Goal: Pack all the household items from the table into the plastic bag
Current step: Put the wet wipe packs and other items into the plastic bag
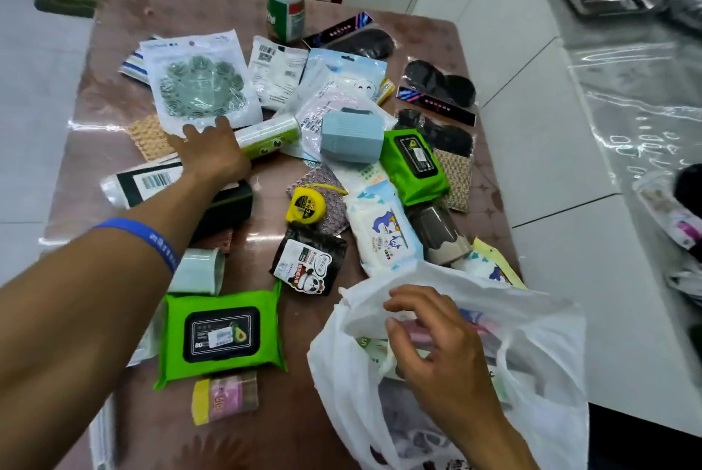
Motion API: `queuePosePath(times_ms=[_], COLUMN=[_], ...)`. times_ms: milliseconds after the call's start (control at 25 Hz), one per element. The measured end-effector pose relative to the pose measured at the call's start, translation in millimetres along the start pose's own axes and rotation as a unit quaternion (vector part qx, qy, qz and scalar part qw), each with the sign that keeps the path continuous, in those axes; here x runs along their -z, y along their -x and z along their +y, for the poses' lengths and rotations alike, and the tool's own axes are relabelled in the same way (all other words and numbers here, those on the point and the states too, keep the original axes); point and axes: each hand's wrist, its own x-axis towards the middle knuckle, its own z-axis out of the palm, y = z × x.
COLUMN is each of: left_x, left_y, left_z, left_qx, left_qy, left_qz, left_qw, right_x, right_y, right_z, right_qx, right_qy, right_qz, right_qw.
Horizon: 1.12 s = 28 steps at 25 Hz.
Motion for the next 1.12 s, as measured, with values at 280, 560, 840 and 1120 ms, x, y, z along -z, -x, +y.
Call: queuePosePath(times_ms=[280,560,840,1120], left_x=[80,100,12,-58], left_y=[85,307,354,349], left_z=[41,104,92,51], left_qx=[-0.160,-0.288,-0.246,-0.114], left_qy=[0.226,0.470,0.389,0.082], left_qz=[0.182,0.046,-0.008,-0.103], left_qw=[0.944,0.833,0.888,0.985], right_x=[43,97,120,71], right_y=[12,30,77,83], right_z=[21,-2,41,91], right_qx=[-0.076,-0.009,-0.049,-0.078], right_qy=[-0.138,-0.302,-0.254,-0.155], right_qz=[0.080,0.041,-0.096,-0.176], right_qw=[0.984,0.952,0.961,0.969])
